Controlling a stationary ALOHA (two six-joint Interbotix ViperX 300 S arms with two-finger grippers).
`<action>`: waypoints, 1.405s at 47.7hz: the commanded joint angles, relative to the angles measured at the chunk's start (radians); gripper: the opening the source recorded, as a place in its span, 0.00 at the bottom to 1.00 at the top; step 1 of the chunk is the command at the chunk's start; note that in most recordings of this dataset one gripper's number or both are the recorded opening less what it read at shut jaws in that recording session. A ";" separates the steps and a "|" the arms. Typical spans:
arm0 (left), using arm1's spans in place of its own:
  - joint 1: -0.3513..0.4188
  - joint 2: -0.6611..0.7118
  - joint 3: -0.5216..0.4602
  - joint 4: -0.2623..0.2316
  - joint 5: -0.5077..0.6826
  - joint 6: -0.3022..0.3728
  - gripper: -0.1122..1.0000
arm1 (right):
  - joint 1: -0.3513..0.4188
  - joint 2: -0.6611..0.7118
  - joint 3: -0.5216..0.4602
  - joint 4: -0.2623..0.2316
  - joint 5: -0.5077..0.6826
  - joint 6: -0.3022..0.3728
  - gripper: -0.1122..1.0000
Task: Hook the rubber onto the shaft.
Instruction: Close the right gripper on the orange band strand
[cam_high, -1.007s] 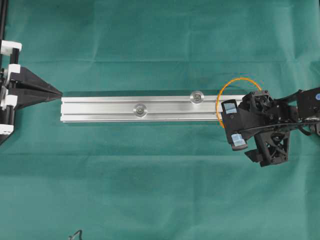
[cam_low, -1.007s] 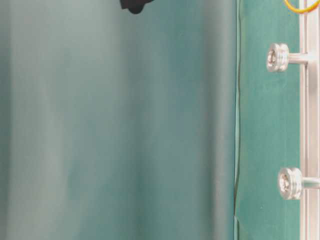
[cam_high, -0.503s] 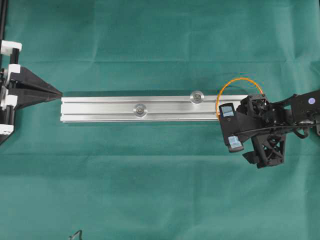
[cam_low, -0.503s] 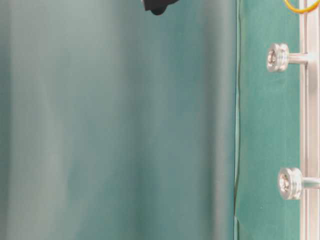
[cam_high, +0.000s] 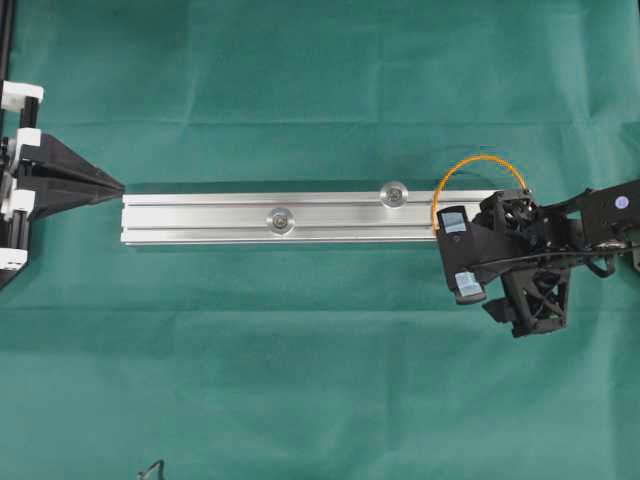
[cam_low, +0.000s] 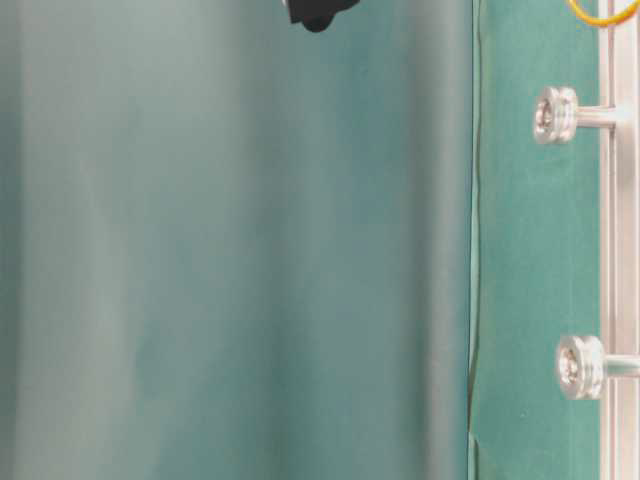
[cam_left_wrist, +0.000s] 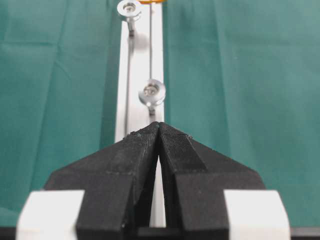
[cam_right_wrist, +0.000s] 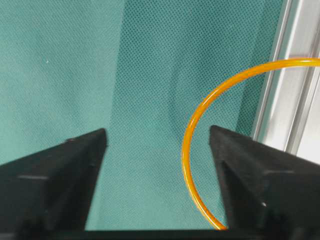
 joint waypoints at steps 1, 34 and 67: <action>-0.002 0.008 -0.029 0.003 -0.005 0.002 0.10 | 0.003 -0.006 -0.023 0.003 0.008 -0.002 0.77; -0.003 0.009 -0.029 0.003 -0.002 0.002 0.10 | 0.002 -0.012 -0.029 -0.044 0.038 0.152 0.17; -0.002 0.008 -0.029 0.003 -0.002 0.002 0.10 | 0.002 -0.167 -0.158 -0.098 0.304 0.153 0.17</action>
